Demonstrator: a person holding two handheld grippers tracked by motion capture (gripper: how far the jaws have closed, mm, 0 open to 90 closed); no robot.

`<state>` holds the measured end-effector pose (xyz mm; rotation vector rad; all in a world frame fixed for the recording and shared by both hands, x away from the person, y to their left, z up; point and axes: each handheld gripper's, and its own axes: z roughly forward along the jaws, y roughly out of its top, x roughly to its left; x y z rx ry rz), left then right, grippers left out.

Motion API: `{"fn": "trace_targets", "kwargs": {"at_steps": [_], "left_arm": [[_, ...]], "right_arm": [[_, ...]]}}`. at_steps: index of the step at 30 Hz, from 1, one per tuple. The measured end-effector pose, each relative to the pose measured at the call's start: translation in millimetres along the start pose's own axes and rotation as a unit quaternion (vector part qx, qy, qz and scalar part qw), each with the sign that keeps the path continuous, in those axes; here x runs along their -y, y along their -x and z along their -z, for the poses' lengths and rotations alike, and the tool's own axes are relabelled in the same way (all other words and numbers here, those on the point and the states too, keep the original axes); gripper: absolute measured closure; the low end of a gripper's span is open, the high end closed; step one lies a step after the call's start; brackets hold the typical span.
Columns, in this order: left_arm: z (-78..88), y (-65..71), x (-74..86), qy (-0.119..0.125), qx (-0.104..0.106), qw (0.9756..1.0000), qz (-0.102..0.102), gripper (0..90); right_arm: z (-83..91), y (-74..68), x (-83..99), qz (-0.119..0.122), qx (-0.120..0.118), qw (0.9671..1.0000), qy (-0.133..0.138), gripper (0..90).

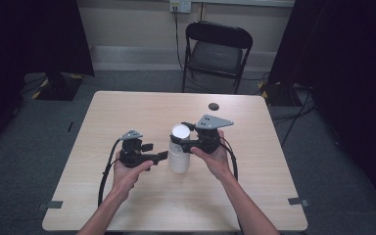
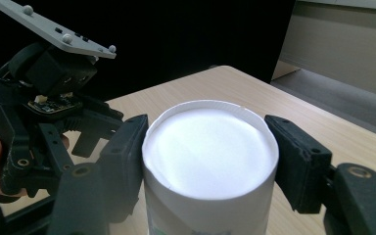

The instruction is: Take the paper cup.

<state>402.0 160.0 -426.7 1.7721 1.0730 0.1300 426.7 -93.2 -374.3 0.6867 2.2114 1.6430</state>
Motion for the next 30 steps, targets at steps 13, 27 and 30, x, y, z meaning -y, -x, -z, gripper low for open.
{"fn": "trace_targets", "kwargs": {"at_steps": [13, 27, 30], "left_arm": [[-18.3, 0.3, 4.0, -0.038, 0.01, 0.9992, -0.001, 15.9], [-23.5, 0.0, 5.5, -0.051, 0.015, 0.9986, -0.004, 15.6], [-25.3, -0.7, 5.7, -0.051, 0.016, 0.9986, -0.001, 15.0]], "right_arm": [[-2.1, -0.9, 4.3, 0.0, 0.002, 1.0, -0.006, 35.7], [-2.6, -1.5, 5.1, -0.002, 0.003, 1.0, -0.005, 35.7], [-2.1, -1.3, 6.0, -0.004, 0.0, 1.0, -0.004, 35.8]]}}
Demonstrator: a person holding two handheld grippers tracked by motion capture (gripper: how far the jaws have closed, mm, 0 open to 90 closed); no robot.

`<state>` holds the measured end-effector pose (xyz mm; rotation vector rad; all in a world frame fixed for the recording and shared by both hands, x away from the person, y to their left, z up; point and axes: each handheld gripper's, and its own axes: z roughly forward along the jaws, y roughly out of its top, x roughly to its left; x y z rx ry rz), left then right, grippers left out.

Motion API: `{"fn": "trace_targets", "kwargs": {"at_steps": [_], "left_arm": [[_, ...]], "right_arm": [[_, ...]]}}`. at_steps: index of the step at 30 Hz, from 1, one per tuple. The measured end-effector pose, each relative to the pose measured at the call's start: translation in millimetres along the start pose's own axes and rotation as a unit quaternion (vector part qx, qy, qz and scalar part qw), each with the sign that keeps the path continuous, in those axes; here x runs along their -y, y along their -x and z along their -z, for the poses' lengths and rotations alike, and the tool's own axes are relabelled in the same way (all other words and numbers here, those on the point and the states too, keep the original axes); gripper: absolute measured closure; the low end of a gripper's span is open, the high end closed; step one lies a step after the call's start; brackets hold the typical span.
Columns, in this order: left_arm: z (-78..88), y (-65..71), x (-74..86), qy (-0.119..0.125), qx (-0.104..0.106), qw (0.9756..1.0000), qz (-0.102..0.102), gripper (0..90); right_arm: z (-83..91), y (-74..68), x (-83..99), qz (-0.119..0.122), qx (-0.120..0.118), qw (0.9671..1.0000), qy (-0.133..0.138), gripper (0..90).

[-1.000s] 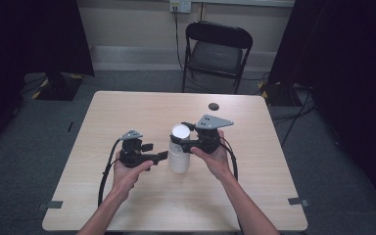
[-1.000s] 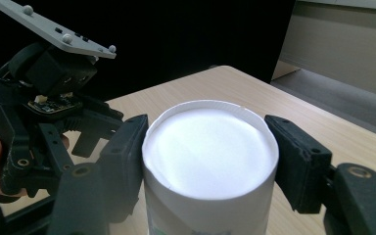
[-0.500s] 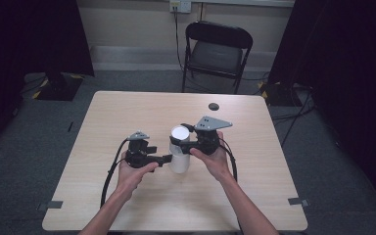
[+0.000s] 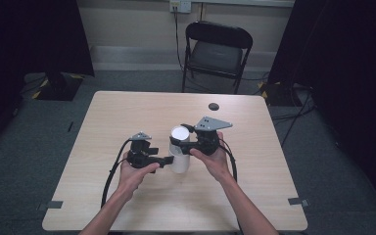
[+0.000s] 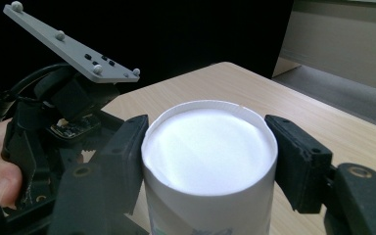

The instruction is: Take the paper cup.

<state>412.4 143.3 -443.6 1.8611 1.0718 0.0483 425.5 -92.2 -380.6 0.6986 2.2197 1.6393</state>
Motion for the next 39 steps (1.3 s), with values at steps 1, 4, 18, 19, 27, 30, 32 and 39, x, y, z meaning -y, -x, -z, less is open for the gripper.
{"fn": "trace_targets", "kwargs": {"at_steps": [1, 4, 18, 19, 27, 30, 32, 39], "left_arm": [[-0.5, -0.6, -0.2, -0.003, 0.002, 1.0, 0.006, 14.7], [-2.2, -2.1, 0.1, -0.005, 0.005, 0.9998, 0.02, 13.1], [-3.8, -2.6, -1.1, -0.012, 0.002, 0.9995, 0.03, 11.1], [-3.8, -2.9, -1.6, -0.014, 0.002, 0.9995, 0.03, 11.0], [4.0, -4.2, 3.8, 0.044, 0.024, 0.9965, 0.067, 23.1], [3.5, 1.6, 3.6, 0.026, 0.018, 0.9986, 0.042, 19.6], [4.0, -1.6, 2.9, 0.031, 0.01, 0.9983, 0.047, 19.6], [3.5, -4.3, 2.0, 0.035, 0.011, 0.9982, 0.047, 18.0]], "right_arm": [[0.2, 0.1, 0.1, 0.0, -0.001, 1.0, 0.0, 35.7], [1.0, -0.2, -0.1, 0.003, 0.0, 1.0, 0.0, 35.8], [2.1, -1.0, 1.3, 0.006, 0.003, 1.0, 0.007, 35.7], [2.3, -0.9, 1.3, 0.005, 0.005, 0.9999, 0.007, 35.7], [7.5, 0.0, -5.8, -0.001, 0.014, 0.9996, 0.025, 35.7], [8.9, 3.0, -10.4, -0.004, 0.006, 0.9997, 0.023, 35.7], [6.1, 5.2, -6.3, -0.005, 0.008, 0.9999, 0.01, 35.7], [2.7, 3.5, -1.5, -0.008, 0.007, 0.9999, 0.009, 35.6]]}}
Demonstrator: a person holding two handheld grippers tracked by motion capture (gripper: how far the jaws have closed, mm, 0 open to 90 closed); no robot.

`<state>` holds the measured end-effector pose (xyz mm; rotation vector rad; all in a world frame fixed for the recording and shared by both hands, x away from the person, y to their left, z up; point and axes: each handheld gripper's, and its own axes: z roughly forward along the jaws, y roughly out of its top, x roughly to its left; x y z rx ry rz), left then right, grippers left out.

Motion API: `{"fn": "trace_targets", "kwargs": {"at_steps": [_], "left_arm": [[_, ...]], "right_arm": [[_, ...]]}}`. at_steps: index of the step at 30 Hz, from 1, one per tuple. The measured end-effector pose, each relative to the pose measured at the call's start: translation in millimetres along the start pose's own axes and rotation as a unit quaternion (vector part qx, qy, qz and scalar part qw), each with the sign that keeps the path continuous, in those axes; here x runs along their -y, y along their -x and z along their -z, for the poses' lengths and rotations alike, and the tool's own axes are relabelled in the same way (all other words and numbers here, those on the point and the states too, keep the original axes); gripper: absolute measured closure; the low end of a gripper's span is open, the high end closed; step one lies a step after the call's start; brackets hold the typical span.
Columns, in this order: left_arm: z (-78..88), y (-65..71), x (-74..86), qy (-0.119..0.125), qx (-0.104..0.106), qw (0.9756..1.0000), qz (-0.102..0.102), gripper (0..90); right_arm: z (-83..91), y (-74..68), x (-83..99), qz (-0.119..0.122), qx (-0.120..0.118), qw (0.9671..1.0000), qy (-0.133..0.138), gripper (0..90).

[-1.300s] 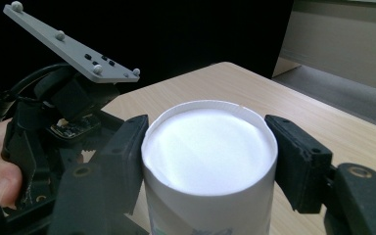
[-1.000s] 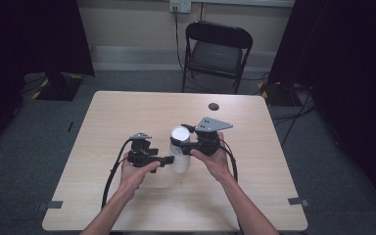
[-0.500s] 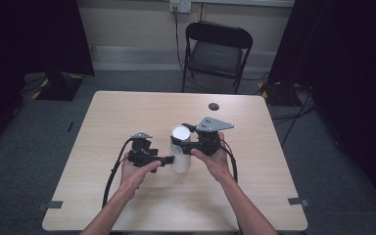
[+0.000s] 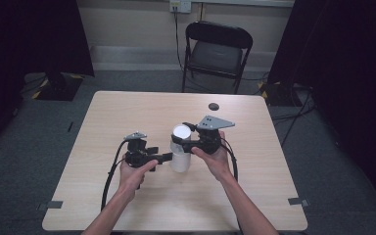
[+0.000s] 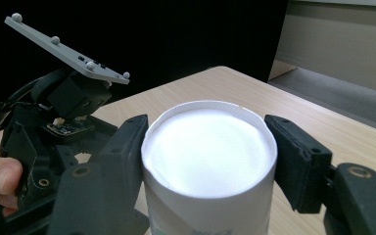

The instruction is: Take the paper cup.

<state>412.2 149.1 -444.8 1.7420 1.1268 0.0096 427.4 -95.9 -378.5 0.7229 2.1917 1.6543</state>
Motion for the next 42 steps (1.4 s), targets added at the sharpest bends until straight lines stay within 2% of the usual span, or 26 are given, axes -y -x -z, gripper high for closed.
{"fn": "trace_targets", "kwargs": {"at_steps": [2, 4, 6, 7, 11, 13, 16, 21, 26, 29, 35, 37, 40, 42], "left_arm": [[-2.8, -1.7, 0.3, -0.008, 0.0, 1.0, 0.002, 15.3], [-3.2, -1.3, 0.7, -0.013, -0.01, 0.9999, -0.004, 16.1], [-4.3, -1.7, 1.5, -0.017, -0.009, 0.9998, -0.004, 17.0], [-4.7, -1.8, 1.8, -0.011, -0.006, 0.9999, 0.0, 17.2], [-4.6, -1.2, 1.2, -0.011, -0.008, 0.9999, -0.005, 17.4], [-5.6, -0.1, 1.3, -0.014, -0.015, 0.9998, -0.007, 17.7], [-7.8, -0.3, 2.1, -0.021, -0.011, 0.9997, -0.006, 18.9], [-3.0, 3.5, -0.3, -0.006, 0.007, 0.9999, -0.008, 18.9], [0.9, 4.2, -4.4, -0.008, -0.001, 0.9999, -0.015, 18.9], [0.4, 4.6, -5.1, -0.008, 0.001, 0.9999, -0.012, 18.8], [1.2, 7.8, -4.2, -0.017, 0.001, 0.9993, -0.034, 18.5], [2.2, 7.5, -3.8, -0.016, 0.008, 0.9993, -0.033, 18.5], [6.4, 7.7, -3.9, -0.012, -0.001, 0.9991, -0.042, 18.7], [8.8, 7.1, -4.1, -0.009, 0.001, 0.9991, -0.041, 18.8]], "right_arm": [[-1.3, -0.8, -0.4, 0.004, 0.002, 1.0, -0.006, 35.7], [-1.6, -1.2, -0.4, 0.006, 0.005, 0.9999, -0.008, 35.7], [-0.3, 0.0, -0.9, 0.003, 0.004, 1.0, -0.005, 35.6], [0.3, 0.6, -1.3, 0.001, 0.006, 1.0, -0.003, 35.7], [1.5, 0.6, -2.9, 0.001, 0.004, 1.0, 0.0, 35.6], [1.6, 0.6, -3.2, 0.002, 0.004, 1.0, 0.0, 35.7], [3.0, 0.3, -6.0, 0.001, 0.0, 1.0, 0.005, 35.7], [4.4, 2.0, -8.7, 0.003, 0.007, 1.0, 0.003, 35.7], [4.1, 1.4, -8.9, 0.007, 0.01, 0.9999, 0.005, 35.7], [4.7, 1.5, -12.0, 0.008, 0.011, 0.9999, 0.009, 35.7], [9.0, 3.0, -20.7, 0.01, 0.012, 0.9997, 0.019, 35.7], [10.4, 3.2, -22.1, 0.011, 0.012, 0.9996, 0.024, 35.7], [11.9, 4.0, -22.6, 0.008, 0.012, 0.9995, 0.028, 35.7], [12.2, 4.5, -22.7, 0.006, 0.013, 0.9995, 0.027, 35.7]]}}
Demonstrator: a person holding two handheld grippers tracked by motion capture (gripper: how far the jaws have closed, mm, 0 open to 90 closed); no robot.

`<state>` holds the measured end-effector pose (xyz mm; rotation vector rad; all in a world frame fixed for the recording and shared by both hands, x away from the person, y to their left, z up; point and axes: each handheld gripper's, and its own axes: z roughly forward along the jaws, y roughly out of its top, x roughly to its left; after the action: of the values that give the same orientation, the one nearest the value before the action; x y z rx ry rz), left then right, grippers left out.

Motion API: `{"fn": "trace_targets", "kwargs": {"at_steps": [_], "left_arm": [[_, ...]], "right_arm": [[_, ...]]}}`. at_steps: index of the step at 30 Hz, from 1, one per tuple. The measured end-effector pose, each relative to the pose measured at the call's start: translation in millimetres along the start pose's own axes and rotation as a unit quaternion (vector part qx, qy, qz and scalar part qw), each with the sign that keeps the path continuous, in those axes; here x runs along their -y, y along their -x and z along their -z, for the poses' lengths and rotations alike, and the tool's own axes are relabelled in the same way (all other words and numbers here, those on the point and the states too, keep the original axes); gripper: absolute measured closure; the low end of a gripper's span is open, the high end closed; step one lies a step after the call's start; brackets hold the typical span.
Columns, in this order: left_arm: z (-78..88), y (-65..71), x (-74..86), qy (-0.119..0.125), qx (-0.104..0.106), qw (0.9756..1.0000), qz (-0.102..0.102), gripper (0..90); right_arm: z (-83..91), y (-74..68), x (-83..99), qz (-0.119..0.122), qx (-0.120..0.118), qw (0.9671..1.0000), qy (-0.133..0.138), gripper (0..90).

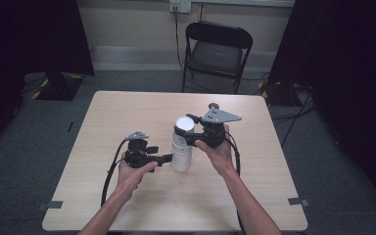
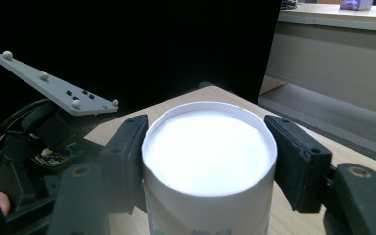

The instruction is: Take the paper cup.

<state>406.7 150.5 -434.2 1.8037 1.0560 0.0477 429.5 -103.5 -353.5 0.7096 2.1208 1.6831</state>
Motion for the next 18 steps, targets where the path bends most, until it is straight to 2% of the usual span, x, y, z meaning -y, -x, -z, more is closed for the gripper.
{"fn": "trace_targets", "kwargs": {"at_steps": [8, 18], "left_arm": [[8.3, 0.0, 0.5, 0.005, -0.004, 0.9999, -0.015, 20.3], [18.7, 1.8, 1.6, 0.024, -0.003, 0.9994, -0.024, 23.4]], "right_arm": [[3.4, 0.7, -9.6, -0.002, 0.0, 0.9999, 0.014, 35.6], [4.5, 1.3, -19.3, -0.005, -0.001, 0.9996, 0.028, 35.8]]}}
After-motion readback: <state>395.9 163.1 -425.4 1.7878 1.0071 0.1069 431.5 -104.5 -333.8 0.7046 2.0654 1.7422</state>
